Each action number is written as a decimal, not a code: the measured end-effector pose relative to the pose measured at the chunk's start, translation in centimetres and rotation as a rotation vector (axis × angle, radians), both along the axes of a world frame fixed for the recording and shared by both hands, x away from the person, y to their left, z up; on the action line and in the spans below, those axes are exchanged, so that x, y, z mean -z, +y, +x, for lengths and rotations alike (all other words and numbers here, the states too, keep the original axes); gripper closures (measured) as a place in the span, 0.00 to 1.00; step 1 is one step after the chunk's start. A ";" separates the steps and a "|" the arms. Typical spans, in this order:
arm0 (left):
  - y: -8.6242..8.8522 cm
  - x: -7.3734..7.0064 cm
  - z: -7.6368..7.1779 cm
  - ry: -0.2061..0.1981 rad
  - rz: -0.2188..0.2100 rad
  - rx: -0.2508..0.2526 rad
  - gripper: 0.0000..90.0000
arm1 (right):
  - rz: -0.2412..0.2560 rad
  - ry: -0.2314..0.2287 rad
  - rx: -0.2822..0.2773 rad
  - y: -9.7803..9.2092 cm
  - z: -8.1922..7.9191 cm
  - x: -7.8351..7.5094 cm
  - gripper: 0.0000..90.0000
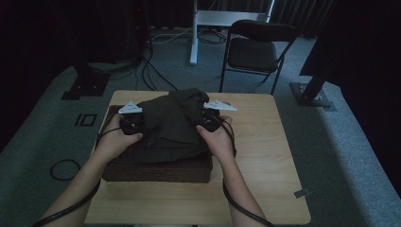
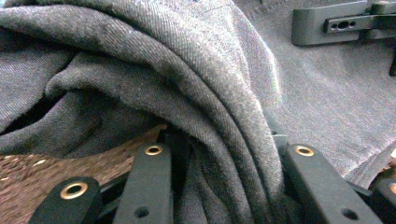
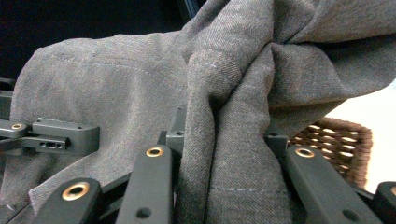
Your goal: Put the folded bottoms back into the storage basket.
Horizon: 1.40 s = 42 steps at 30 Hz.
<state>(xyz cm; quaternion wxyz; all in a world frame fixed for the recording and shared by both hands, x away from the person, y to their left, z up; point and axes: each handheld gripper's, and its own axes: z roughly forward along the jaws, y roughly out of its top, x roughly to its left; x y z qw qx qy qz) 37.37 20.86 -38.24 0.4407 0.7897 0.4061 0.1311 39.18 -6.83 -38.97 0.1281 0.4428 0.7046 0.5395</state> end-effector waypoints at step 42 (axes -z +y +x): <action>3.8 8.7 2.7 0.098 0.155 -0.021 0.75 | -0.113 0.158 -0.028 6.4 2.2 8.9 0.73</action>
